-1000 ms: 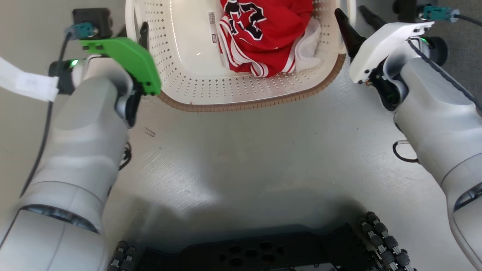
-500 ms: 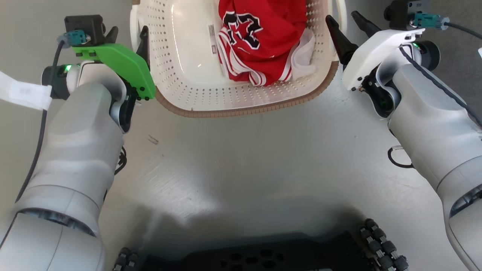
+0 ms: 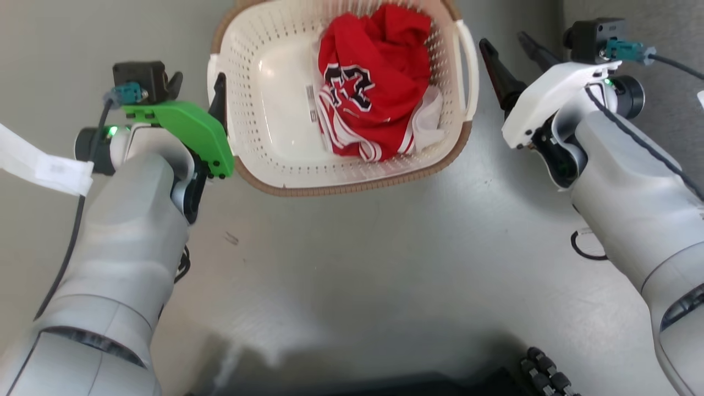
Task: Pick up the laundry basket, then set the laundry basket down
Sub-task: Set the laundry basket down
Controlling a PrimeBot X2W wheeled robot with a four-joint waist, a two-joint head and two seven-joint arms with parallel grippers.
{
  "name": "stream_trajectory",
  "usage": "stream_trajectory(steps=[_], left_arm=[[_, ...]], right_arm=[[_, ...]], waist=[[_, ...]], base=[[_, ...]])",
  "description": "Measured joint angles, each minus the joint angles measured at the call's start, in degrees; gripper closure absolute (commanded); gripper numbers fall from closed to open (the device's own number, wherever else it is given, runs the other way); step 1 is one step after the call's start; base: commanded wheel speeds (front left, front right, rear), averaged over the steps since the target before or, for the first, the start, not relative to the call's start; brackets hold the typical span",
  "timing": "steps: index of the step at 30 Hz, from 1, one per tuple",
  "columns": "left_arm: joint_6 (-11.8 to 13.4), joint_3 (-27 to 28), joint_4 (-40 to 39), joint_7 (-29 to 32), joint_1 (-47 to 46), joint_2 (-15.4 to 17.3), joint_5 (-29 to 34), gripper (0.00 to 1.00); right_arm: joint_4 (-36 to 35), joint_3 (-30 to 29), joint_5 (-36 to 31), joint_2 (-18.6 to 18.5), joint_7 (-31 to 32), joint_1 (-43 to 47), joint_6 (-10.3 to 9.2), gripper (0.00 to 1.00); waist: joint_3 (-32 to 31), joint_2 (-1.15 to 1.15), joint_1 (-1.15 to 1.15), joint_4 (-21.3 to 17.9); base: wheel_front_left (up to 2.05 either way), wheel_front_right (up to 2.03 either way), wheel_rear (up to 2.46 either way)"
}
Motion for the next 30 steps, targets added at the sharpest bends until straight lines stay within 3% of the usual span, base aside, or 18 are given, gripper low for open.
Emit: stream_trajectory(steps=[10, 13, 30], left_arm=[[2.5, 1.1, -4.2, -0.2, 2.5, 0.8, 1.3, 0.00], [3.7, 2.1, -6.9, -0.2, 3.1, 1.9, 2.5, 0.00], [8.9, 9.0, -23.1, -0.2, 14.6, 5.4, 7.7, 0.00]], right_arm=[[-3.1, -2.6, -2.4, -0.8, -0.2, 2.6, -0.09, 0.00], [-4.8, -4.0, -3.6, -1.0, -0.3, 3.4, -1.59, 0.00], [-15.3, -11.3, -9.8, -1.3, -0.3, 13.2, -5.73, 0.00]], waist=[[-7.1, 0.00, 0.00, -0.5], [-9.3, 0.00, 0.00, -0.7], [-21.8, 0.00, 0.00, -1.7]], base=[[0.00, 0.00, 0.00], [0.00, 0.00, 0.00], [0.00, 0.00, 0.00]])
